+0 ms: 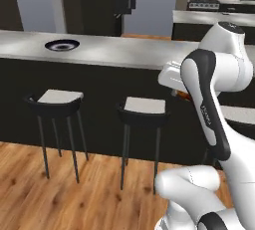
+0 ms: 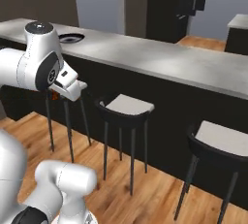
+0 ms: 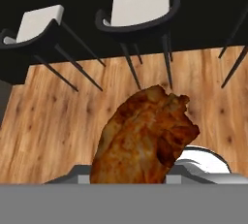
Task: Take the chicken drumstick from the fridge and place it on the digital scale on the counter by the fridge. Wait a few seconds for a reading, then move it to the plate on the dining counter.
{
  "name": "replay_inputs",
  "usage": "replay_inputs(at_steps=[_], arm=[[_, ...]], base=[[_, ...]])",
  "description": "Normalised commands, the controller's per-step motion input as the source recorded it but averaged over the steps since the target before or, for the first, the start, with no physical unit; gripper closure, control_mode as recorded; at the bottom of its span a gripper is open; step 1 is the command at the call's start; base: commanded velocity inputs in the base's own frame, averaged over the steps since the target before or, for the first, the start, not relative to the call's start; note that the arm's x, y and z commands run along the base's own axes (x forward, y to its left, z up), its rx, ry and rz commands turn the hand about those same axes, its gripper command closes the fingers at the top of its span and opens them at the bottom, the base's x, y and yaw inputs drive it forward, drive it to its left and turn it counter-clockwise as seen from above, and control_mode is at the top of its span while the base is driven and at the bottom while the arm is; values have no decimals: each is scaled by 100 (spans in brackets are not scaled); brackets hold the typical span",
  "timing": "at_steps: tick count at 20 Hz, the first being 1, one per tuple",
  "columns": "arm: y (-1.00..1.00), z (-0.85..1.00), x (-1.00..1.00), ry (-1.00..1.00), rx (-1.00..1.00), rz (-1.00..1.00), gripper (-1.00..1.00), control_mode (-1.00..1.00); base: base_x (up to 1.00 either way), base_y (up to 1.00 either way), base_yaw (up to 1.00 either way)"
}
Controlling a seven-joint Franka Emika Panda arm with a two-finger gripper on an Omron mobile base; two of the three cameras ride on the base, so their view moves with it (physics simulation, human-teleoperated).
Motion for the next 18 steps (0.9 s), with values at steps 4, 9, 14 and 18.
replay_inputs(at_steps=[4, 9, 14, 18], arm=[[0, 0, 0, 0, 0, 0, 100, 100], [0, 0, 0, 0, 0, 0, 100, 100], [0, 0, 0, 0, 0, 0, 100, 100], [0, 0, 0, 0, 0, 0, 100, 100]], base=[[27, 100, -30], [30, 100, -31], [36, 100, -32], [44, 100, -34]])
